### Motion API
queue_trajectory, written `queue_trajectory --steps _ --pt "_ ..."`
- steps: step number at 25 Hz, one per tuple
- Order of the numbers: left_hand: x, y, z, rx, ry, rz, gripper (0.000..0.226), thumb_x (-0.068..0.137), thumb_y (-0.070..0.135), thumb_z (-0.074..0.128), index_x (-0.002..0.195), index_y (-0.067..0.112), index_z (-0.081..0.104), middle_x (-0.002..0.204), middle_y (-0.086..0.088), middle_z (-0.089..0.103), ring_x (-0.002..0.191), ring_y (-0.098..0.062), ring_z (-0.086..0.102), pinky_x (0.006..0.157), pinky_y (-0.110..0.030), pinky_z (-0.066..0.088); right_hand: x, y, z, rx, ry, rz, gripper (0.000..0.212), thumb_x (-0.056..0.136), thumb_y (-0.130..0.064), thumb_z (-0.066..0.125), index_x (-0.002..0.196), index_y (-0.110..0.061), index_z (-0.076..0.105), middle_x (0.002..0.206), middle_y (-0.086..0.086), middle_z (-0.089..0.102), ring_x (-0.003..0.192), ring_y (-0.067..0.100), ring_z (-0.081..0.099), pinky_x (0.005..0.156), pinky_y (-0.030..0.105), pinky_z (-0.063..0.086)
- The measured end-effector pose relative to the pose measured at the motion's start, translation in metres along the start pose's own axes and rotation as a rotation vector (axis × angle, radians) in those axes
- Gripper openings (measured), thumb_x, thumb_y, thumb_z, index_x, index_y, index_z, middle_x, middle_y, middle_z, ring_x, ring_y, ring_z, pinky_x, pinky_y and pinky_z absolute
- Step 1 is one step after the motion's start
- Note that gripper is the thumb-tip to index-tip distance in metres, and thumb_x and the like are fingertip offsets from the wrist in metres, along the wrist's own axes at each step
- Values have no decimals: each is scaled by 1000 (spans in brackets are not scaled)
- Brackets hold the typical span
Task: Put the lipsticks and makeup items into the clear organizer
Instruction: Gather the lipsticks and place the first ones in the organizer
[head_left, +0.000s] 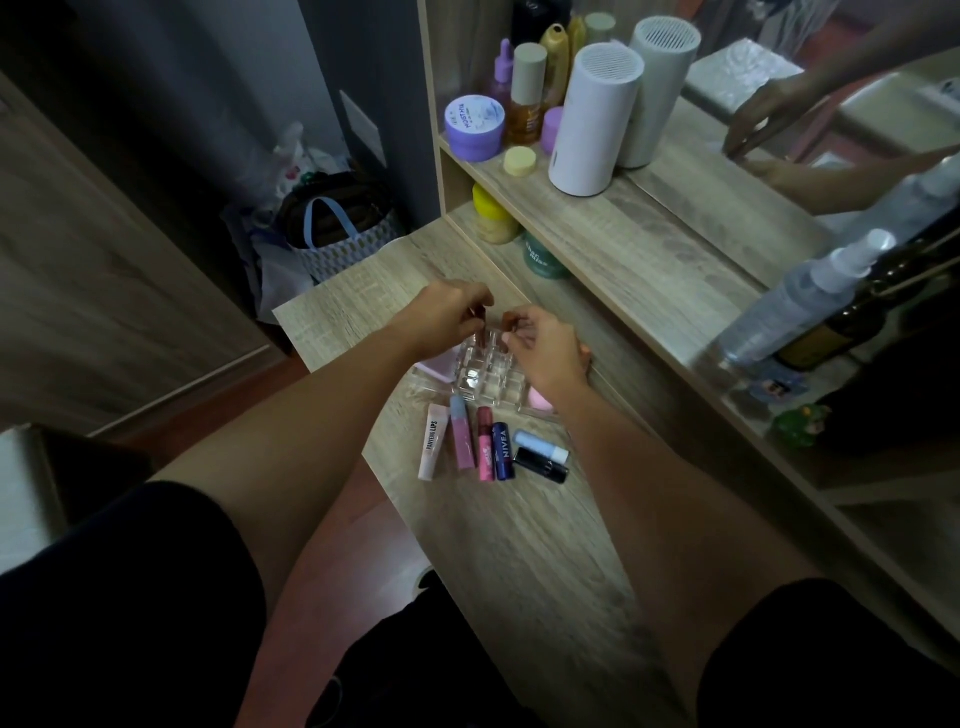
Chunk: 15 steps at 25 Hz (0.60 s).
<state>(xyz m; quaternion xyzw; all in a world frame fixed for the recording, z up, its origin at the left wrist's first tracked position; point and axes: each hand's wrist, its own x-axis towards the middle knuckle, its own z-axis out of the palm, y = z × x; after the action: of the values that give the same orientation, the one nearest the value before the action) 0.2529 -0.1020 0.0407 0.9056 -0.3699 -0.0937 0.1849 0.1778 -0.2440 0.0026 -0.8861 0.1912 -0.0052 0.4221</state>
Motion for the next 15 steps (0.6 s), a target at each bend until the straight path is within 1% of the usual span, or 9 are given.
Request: queue_trajectory --steps 2,3,4,5,6,8,10,12,15 --pt "0 0 0 -12 -9 -14 31 84 8 62 115 3 58 108 -18 68 95 -28 65 88 -39 52 -1 0 -1 -5 5 -10 31 82 -12 68 111 -21 62 102 -2 71 81 1 58 56 2 29" --pt "0 0 0 -11 -16 -20 32 84 9 63 116 4 57 109 -18 67 94 -28 65 87 -40 53 -1 0 -1 1 -2 -12 32 81 -11 68 112 -19 61 104 -1 71 83 2 59 60 3 36" --pt "-1 0 -1 -8 -20 -24 32 85 10 63 116 4 57 110 -17 67 94 -27 65 87 -40 53 -2 0 -2 8 -9 -8 34 81 -11 68 113 -18 61 105 1 70 86 5 61 67 9 46" --pt "-1 0 -2 -6 -17 -29 33 85 10 63 116 4 57 111 -18 67 93 -27 66 87 -40 53 -2 -1 -3 11 -13 -3 36 81 -11 69 115 -18 60 106 2 70 90 9 63 77 19 53" --pt "-2 0 -3 -9 -7 -37 34 85 10 63 117 4 57 113 -18 66 93 -28 66 86 -40 54 -3 -1 -4 11 -15 -1 37 81 -12 69 116 -18 59 108 2 69 94 12 64 85 29 55" --pt "-5 0 -7 -22 28 -57 35 84 9 64 118 2 56 114 -19 65 92 -28 67 84 -37 54 -5 -4 -10 33 -17 -15 40 81 -12 68 120 -15 57 114 5 66 101 17 63 93 38 53" --pt "-12 3 -10 -48 87 -87 36 83 8 65 118 2 56 113 -19 66 89 -28 67 81 -33 52 -9 -7 -16 59 0 -32 41 82 -10 68 122 -11 56 117 7 64 104 17 61 95 38 52" --pt "-23 5 -7 -147 184 -177 35 82 8 67 116 3 58 108 -17 67 86 -25 66 77 -29 50 -17 -9 -19 55 24 -44 42 82 -10 67 123 -10 55 117 8 63 103 17 61 96 36 52" --pt "-55 13 7 -265 267 -326 27 82 11 67 108 4 62 96 -14 68 80 -18 61 73 -25 45 -42 -6 -20 58 68 -55 39 82 -8 66 120 -8 57 107 9 65 92 14 60 92 32 53"
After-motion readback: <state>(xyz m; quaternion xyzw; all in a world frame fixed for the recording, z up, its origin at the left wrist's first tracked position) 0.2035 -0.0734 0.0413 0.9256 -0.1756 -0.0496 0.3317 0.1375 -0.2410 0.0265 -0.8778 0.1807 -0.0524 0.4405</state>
